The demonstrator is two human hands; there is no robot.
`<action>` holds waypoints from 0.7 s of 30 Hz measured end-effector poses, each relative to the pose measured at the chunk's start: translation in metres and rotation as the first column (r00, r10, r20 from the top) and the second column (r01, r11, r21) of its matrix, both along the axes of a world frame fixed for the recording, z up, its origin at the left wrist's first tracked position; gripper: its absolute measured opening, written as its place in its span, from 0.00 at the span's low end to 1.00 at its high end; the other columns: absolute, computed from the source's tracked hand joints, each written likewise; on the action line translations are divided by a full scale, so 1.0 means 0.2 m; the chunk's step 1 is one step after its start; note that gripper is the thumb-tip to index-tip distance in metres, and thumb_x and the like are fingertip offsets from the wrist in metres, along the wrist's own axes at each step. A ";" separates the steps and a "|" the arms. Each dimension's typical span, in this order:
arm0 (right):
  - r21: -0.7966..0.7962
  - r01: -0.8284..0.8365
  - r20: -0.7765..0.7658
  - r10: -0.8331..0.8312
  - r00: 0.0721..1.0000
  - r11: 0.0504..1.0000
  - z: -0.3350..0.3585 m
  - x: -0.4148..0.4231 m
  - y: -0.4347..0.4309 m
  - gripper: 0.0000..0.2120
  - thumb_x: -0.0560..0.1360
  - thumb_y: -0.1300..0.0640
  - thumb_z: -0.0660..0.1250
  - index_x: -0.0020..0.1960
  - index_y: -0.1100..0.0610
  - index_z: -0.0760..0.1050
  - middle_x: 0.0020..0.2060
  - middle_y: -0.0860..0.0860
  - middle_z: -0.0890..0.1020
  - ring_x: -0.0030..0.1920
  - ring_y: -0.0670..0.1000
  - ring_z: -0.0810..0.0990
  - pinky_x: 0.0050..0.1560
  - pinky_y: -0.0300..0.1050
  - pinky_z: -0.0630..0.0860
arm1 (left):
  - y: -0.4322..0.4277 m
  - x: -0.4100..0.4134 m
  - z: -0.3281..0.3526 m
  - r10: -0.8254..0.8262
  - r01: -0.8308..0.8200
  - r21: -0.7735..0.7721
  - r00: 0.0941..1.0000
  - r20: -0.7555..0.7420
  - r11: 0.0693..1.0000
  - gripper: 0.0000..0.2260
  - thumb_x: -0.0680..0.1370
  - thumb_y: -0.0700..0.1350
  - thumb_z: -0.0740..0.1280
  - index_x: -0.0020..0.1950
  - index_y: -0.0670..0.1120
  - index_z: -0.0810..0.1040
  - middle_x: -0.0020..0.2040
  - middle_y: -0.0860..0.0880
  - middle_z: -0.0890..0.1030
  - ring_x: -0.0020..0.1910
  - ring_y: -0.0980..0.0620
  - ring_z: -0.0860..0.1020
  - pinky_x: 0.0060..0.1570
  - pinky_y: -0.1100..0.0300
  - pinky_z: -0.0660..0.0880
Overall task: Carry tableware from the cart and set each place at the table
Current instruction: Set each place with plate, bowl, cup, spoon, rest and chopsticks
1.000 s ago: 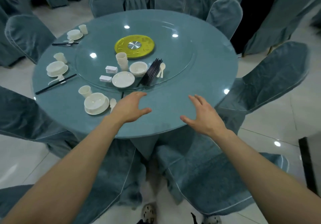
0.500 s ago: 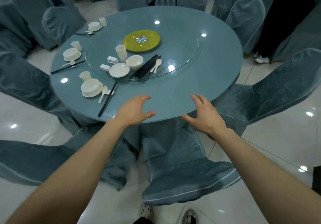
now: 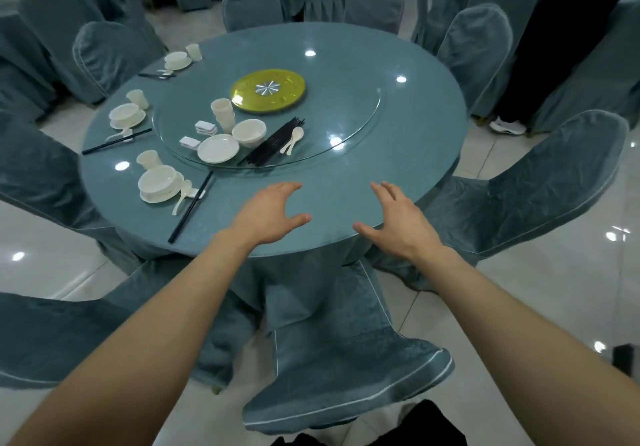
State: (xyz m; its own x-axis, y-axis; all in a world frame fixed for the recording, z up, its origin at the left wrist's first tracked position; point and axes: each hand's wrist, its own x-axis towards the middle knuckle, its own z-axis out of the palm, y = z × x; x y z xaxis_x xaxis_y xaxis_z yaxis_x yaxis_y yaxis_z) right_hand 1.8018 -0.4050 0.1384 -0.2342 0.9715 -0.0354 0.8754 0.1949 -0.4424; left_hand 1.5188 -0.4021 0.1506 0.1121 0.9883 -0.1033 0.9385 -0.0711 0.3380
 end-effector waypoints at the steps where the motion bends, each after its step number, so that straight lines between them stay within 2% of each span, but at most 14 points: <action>1: 0.000 -0.010 -0.003 0.010 1.000 1.000 -0.01 0.03 0.05 0.45 0.77 0.34 0.69 0.85 0.51 0.53 0.84 0.54 0.57 0.81 0.58 0.63 0.78 0.62 0.67 | 0.03 0.04 -0.01 0.010 -0.010 -0.005 1.000 0.001 1.000 0.36 0.79 0.62 0.72 0.83 0.53 0.65 0.81 0.49 0.69 0.79 0.46 0.68 0.78 0.49 0.65; 5: -0.014 -0.054 -0.016 0.054 0.998 0.998 -0.07 0.19 0.26 0.45 0.77 0.36 0.70 0.85 0.52 0.54 0.83 0.55 0.58 0.80 0.59 0.64 0.77 0.61 0.67 | 0.17 0.21 -0.07 0.060 -0.060 0.000 0.998 -0.011 0.998 0.35 0.79 0.63 0.71 0.83 0.52 0.66 0.81 0.49 0.70 0.78 0.46 0.69 0.77 0.48 0.67; 13: -0.089 -0.252 -0.058 0.248 0.967 0.964 -0.21 0.58 0.71 0.43 0.79 0.38 0.69 0.85 0.54 0.55 0.83 0.55 0.58 0.80 0.59 0.63 0.77 0.60 0.66 | 0.35 0.71 -0.28 0.282 -0.281 -0.120 0.959 -0.005 0.952 0.33 0.80 0.61 0.71 0.83 0.52 0.66 0.80 0.48 0.70 0.78 0.45 0.70 0.76 0.49 0.67; 21: -0.095 -0.344 -0.096 0.335 0.937 0.934 -0.21 0.88 1.01 0.42 0.79 0.39 0.70 0.84 0.55 0.55 0.83 0.56 0.59 0.81 0.59 0.61 0.79 0.60 0.64 | 0.49 1.02 -0.25 0.366 -0.367 -0.125 0.930 -0.035 0.922 0.33 0.80 0.62 0.70 0.82 0.52 0.67 0.80 0.50 0.71 0.78 0.47 0.69 0.77 0.49 0.67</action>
State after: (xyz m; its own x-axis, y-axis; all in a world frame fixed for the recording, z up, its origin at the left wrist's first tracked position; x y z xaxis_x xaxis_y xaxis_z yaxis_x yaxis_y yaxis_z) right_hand 1.9779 -0.2039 0.0955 -0.5557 0.8247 -0.1049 0.7279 0.4217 -0.5407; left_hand 1.7220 -0.3041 0.1004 -0.2575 0.9384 -0.2303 0.8942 0.3218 0.3112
